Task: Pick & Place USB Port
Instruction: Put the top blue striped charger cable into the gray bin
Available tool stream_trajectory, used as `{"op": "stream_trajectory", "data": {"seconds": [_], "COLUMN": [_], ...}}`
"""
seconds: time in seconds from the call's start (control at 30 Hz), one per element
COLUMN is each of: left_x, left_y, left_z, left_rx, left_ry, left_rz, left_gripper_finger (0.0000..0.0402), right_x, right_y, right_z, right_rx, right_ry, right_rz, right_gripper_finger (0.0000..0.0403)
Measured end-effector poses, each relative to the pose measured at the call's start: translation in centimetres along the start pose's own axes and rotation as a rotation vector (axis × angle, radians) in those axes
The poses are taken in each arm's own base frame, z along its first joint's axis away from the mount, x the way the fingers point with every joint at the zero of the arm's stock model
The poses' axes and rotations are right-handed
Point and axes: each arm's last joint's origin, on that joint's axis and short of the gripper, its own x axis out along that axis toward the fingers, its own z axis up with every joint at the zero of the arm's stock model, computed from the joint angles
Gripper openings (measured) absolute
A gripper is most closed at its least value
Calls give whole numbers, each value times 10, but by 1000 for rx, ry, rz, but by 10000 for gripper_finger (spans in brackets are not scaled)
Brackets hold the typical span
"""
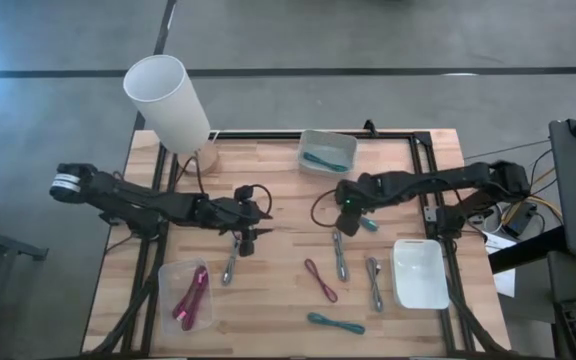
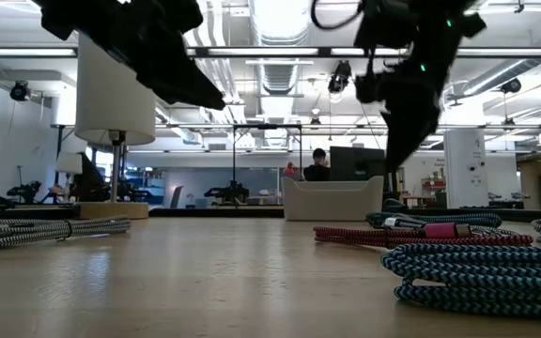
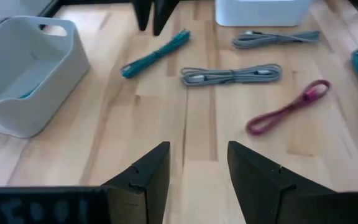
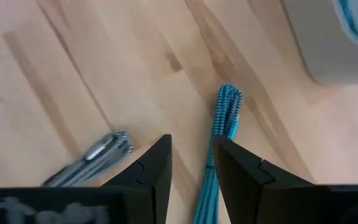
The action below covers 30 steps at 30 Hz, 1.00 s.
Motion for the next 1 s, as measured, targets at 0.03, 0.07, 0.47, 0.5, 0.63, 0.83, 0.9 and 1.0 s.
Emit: {"op": "stream_trajectory", "data": {"seconds": [0.03, 0.07, 0.47, 0.5, 0.63, 0.83, 0.9, 1.0], "left_x": [-1, -1, 0, 0, 0, 0, 0, 0], "left_y": [0, 0, 0, 0, 0, 0, 0, 0], "left_z": [0, 0, 1, 1, 2, 2, 2, 2], "left_rx": [-1, -4, -25, -28, -31, -31, -31, -31], "left_ry": [0, 2, -10, -11, -17, -18, -19, -19], "left_rz": [1, 2, 7, 7, 7, 7, 7, 7], "left_gripper_finger": [165, 165, 165, 165, 165, 165, 165, 165], "right_x": [5, 10, 54, 57, 67, 79, 81, 81], "right_y": [-2, -3, -6, -6, -7, -5, -4, -4], "right_z": [-5, -9, -25, -25, -23, -23, -23, -23], "right_rx": [0, 6, 74, 70, 60, 49, 47, 48], "right_ry": [12, 24, 67, 66, 58, 91, 98, 100], "right_rz": [-7, -14, -67, -94, -185, -214, -217, -211], "right_gripper_finger": [114, 114, 126, 127, 128, 119, 108, 85]}}
